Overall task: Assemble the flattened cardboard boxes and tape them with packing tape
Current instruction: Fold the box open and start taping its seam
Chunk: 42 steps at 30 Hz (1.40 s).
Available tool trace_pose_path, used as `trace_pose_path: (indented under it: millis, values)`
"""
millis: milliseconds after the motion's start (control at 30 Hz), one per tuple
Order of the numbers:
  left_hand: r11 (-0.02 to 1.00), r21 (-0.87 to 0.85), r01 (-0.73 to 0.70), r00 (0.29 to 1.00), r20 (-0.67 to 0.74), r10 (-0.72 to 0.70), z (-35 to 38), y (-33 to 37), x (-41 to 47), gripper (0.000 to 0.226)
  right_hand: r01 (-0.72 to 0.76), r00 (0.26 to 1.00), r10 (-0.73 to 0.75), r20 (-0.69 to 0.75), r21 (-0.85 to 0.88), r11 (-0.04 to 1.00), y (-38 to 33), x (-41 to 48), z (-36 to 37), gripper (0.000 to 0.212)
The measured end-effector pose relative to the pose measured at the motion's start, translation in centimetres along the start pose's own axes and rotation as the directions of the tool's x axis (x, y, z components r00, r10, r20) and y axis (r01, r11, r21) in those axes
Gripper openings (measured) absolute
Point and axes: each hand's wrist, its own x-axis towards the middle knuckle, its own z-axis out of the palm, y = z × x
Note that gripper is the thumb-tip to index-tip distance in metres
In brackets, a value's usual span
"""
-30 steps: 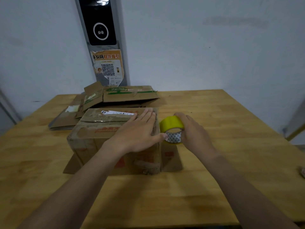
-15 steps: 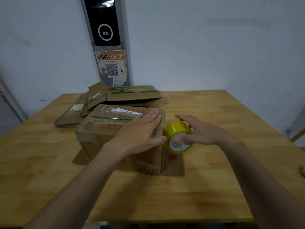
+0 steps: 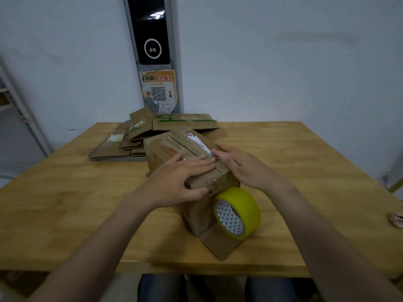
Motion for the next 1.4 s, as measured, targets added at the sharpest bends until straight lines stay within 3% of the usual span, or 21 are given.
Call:
trace_pose_path:
  millis: [67, 167, 300, 400, 567, 700, 933, 1267, 1333, 1400]
  values:
    - [0.993, -0.068, 0.095, 0.991, -0.083, -0.1, 0.6, 0.0, -1.5, 0.071, -0.005, 0.999, 0.004, -0.031, -0.032, 0.999, -0.7, -1.3, 0.1, 0.044]
    - [0.933, -0.333, 0.134, 0.962, -0.184, -0.204, 1.4, 0.1, -3.6, 0.064, 0.003, 0.997, -0.008, -0.079, -0.075, 0.997, -2.2, -3.7, 0.4, 0.043]
    - [0.86, -0.507, 0.054, 0.983, -0.123, -0.134, 1.0, -0.1, -3.7, 0.062, -0.116, 0.976, 0.077, -0.203, -0.185, 0.976, -4.2, -7.0, 0.9, 0.042]
    - [0.825, -0.565, 0.019, 0.996, -0.059, -0.063, 1.1, -0.1, -1.5, 0.057, -0.176, 0.971, 0.121, -0.208, -0.274, 0.945, -5.0, -8.0, 0.5, 0.039]
    - [0.833, -0.553, 0.004, 1.0, -0.017, -0.016, 2.3, -0.3, 3.0, 0.055, -0.244, 0.959, 0.196, -0.203, -0.248, 0.937, -2.3, -7.3, -1.2, 0.044]
    - [0.86, -0.509, 0.017, 1.0, 0.007, -0.015, 3.3, -1.2, 6.3, 0.054, -0.308, 0.947, 0.25, -0.202, -0.355, 0.883, 1.3, -5.4, -1.9, 0.05]
    - [0.875, -0.483, 0.028, 0.998, -0.036, -0.052, 5.4, -4.4, 12.1, 0.049, -0.203, 0.969, 0.157, -0.191, -0.252, 0.946, 6.5, -0.2, -3.5, 0.048]
    - [0.881, -0.459, 0.115, 0.987, -0.047, -0.153, 5.0, -6.4, 16.2, 0.05, -0.067, 0.995, 0.033, -0.094, -0.385, 0.92, 8.2, 6.1, -5.2, 0.046]
    - [0.919, -0.378, 0.113, 0.977, -0.125, -0.172, 4.9, -6.0, 16.0, 0.048, -0.046, 0.998, 0.031, -0.046, -0.376, 0.925, 7.8, 6.8, -4.7, 0.05]
    - [0.956, -0.267, 0.123, 0.918, -0.335, -0.212, 4.9, -5.3, 15.3, 0.029, -0.007, 1.0, -0.006, -0.026, -0.466, 0.885, 7.7, 7.0, -4.0, 0.057]
